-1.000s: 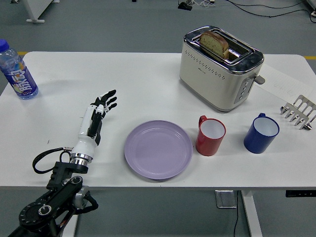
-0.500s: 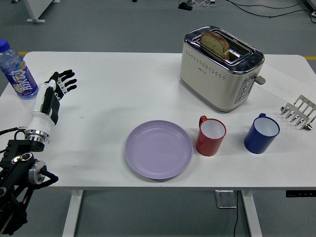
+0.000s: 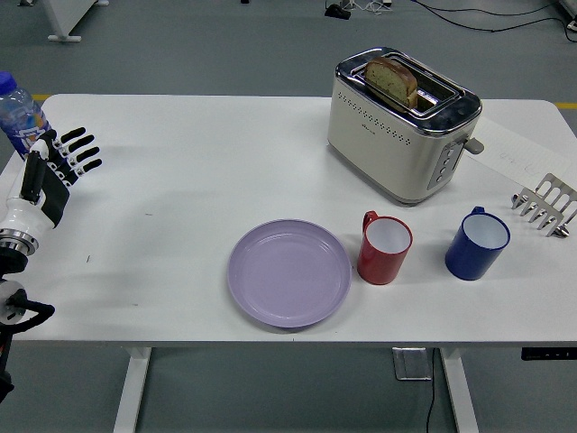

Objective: Push plate across desktop

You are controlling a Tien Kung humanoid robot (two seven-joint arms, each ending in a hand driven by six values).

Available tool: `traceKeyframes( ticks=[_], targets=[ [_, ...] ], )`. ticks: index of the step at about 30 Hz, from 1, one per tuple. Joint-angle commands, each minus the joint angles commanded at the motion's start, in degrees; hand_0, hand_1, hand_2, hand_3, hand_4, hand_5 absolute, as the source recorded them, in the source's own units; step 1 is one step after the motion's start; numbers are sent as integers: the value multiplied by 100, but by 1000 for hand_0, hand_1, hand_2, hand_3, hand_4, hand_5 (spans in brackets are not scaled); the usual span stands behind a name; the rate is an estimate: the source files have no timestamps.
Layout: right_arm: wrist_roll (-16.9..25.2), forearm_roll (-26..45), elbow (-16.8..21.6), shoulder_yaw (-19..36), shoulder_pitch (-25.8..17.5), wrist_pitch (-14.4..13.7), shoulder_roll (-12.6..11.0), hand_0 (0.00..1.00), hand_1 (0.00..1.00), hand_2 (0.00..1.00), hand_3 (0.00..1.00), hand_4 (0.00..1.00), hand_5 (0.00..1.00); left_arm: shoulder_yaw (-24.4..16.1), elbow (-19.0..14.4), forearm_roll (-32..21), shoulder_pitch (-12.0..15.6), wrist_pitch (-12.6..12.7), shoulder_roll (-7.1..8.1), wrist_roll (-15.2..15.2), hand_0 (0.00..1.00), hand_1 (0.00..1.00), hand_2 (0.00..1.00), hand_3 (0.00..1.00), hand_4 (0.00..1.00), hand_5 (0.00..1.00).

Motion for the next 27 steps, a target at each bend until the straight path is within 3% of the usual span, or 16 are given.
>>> traceKeyframes(
  ticks=[9, 27],
  targets=[
    [-4, -24, 0, 31, 23, 2, -5, 686, 683, 767, 716, 343, 315, -262, 75, -458, 59, -110, 106, 422, 687, 757, 760, 711, 496, 998],
    [-21, -73, 0, 66, 71, -11, -5, 685, 684, 766, 718, 343, 315, -365, 133, -765, 125, 42, 72, 311, 687, 760, 767, 715, 533, 998]
  ],
)
